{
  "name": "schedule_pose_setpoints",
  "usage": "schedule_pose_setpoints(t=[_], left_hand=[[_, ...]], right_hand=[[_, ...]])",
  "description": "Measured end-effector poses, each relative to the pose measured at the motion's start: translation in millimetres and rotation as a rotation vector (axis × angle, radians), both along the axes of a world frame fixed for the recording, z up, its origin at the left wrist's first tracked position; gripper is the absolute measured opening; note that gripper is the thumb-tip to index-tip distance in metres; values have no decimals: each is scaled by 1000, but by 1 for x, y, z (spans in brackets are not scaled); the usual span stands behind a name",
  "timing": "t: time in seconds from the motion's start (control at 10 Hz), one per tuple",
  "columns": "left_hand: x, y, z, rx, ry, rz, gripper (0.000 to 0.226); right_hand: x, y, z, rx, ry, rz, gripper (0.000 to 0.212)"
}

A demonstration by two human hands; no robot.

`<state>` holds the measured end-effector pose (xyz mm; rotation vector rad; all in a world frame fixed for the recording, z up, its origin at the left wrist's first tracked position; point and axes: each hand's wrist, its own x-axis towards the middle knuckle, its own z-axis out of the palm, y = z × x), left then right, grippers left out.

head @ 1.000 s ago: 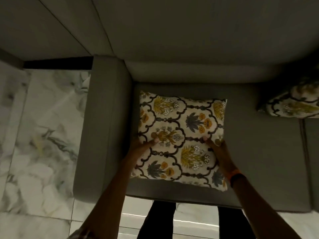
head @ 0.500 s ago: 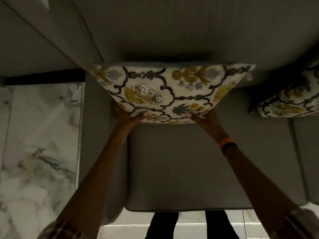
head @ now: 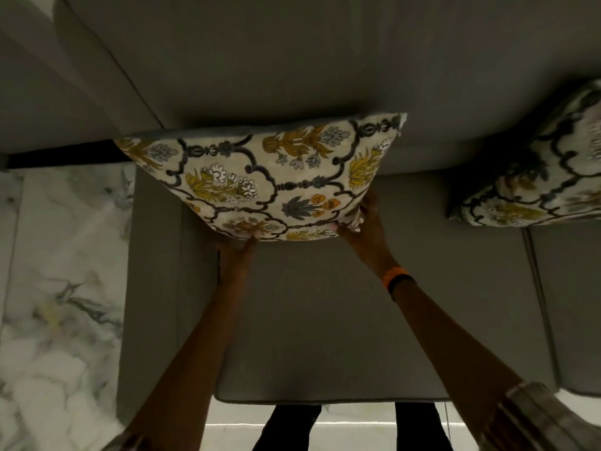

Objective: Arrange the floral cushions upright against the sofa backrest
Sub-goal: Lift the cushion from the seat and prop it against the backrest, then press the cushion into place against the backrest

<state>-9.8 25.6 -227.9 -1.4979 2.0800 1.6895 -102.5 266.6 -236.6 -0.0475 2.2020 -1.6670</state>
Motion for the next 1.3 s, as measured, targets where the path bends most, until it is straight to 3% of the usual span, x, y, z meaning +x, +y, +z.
schedule_pose_setpoints(t=[0.1,0.2,0.3,0.4,0.5,0.6,0.7,0.8,0.9,1.1,1.3], left_hand=[[10,71,-14,83,-194,-120,98],[4,160,-27,164,-123,-374,87],[-22,244,-34,80,-46,-680,82],[-62,317,-29,81,68,-688,97],[-112,367,-16,137,181,-593,117],[-165,407,1,155,319,-558,124],[-203,444,11,203,422,-604,115],[-214,464,21,308,324,-519,115],[-203,466,18,156,267,-481,79],[-209,468,3,127,496,-609,88],[-206,454,1,31,552,-602,99]], right_hand=[[17,42,-12,130,-141,36,113],[25,116,-25,202,-175,37,111],[14,201,-31,289,-188,-19,105],[-16,296,-25,349,-164,-256,100],[-58,387,-9,312,-1,-581,103],[-109,464,9,288,21,-691,123],[-158,508,21,254,87,-310,123],[-185,513,24,183,7,-73,108],[-182,519,24,171,-9,-109,100],[-166,520,19,151,22,-194,97],[-157,502,19,141,39,-248,106]])
